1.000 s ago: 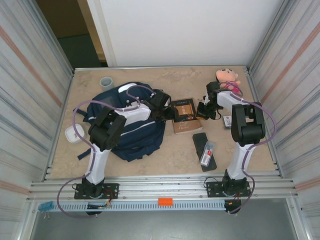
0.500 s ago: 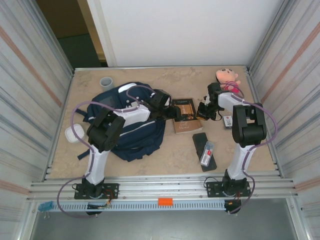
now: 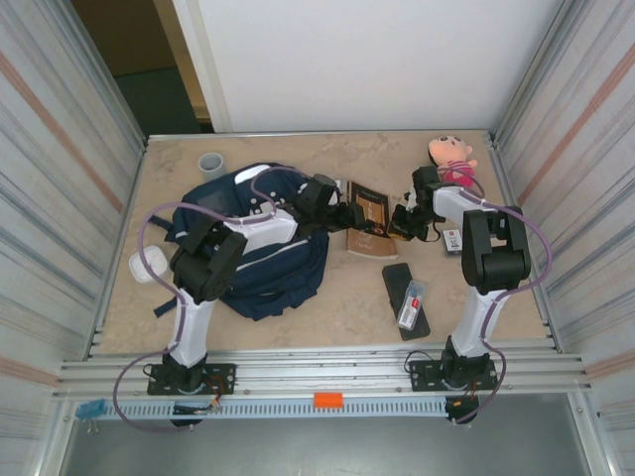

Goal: Pack books, pencil case, and school supplies into a backpack

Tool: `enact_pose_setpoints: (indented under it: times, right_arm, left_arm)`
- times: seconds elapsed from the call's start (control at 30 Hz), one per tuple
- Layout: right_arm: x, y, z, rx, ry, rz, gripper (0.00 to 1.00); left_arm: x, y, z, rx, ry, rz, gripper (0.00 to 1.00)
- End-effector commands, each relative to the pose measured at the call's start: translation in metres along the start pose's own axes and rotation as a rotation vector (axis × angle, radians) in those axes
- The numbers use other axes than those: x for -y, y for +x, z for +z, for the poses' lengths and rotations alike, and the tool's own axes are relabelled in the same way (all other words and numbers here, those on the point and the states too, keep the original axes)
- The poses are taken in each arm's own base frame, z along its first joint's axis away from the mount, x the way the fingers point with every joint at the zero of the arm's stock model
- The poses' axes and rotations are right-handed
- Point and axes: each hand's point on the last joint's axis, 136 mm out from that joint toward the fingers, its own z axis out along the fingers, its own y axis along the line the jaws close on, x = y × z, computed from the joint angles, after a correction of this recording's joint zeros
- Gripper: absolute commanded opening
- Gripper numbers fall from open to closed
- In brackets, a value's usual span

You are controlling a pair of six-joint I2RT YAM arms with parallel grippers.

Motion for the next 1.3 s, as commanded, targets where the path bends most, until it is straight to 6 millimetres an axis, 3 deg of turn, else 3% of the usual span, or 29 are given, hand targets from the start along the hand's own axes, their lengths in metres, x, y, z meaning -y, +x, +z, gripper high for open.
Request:
enact_pose_setpoints:
  times: [0.0,0.2,0.33,0.47,0.6,0.7,0.83,0.9,1.03,1.13,1.27]
  right_arm:
    - [-0.016,0.012,-0.004,-0.021,-0.057,0.006,0.10]
    - [-0.024,0.004,-0.028,0.045,-0.097,0.006,0.15]
    - [-0.037,-0.005,-0.074,0.171,-0.144,-0.021,0.28]
    - [-0.053,-0.011,-0.135,0.338,-0.190,-0.093,0.43]
    - [-0.079,-0.002,-0.193,0.454,-0.341,-0.229,0.49]
    - [-0.097,0.012,-0.228,0.517,-0.429,-0.327,0.53]
    - [-0.132,0.052,-0.267,0.573,-0.622,-0.483,0.59]
    - [-0.142,0.071,-0.279,0.612,-0.669,-0.532,0.63]
    - [-0.150,0.104,-0.293,0.716,-0.744,-0.548,0.81]
    - [-0.153,0.124,-0.285,0.735,-0.792,-0.569,0.92]
    - [-0.141,0.128,-0.267,0.776,-0.764,-0.485,0.99]
  left_arm:
    - [-0.003,0.017,0.016,-0.039,-0.009,0.001,0.34]
    - [-0.011,0.004,-0.001,0.000,-0.180,0.119,0.09]
    - [0.024,-0.018,-0.033,0.071,-0.173,0.253,0.02]
    - [0.071,-0.037,-0.079,0.168,-0.110,0.416,0.00]
    - [0.110,-0.045,-0.137,0.305,-0.029,0.540,0.00]
    - [0.133,-0.034,-0.180,0.372,0.086,0.641,0.00]
    - [0.152,-0.009,-0.227,0.414,0.266,0.718,0.00]
    - [0.157,0.003,-0.245,0.425,0.341,0.731,0.00]
    - [0.163,0.028,-0.271,0.415,0.461,0.756,0.02]
    - [0.161,0.036,-0.282,0.424,0.513,0.732,0.04]
    - [0.152,0.033,-0.293,0.449,0.563,0.655,0.05]
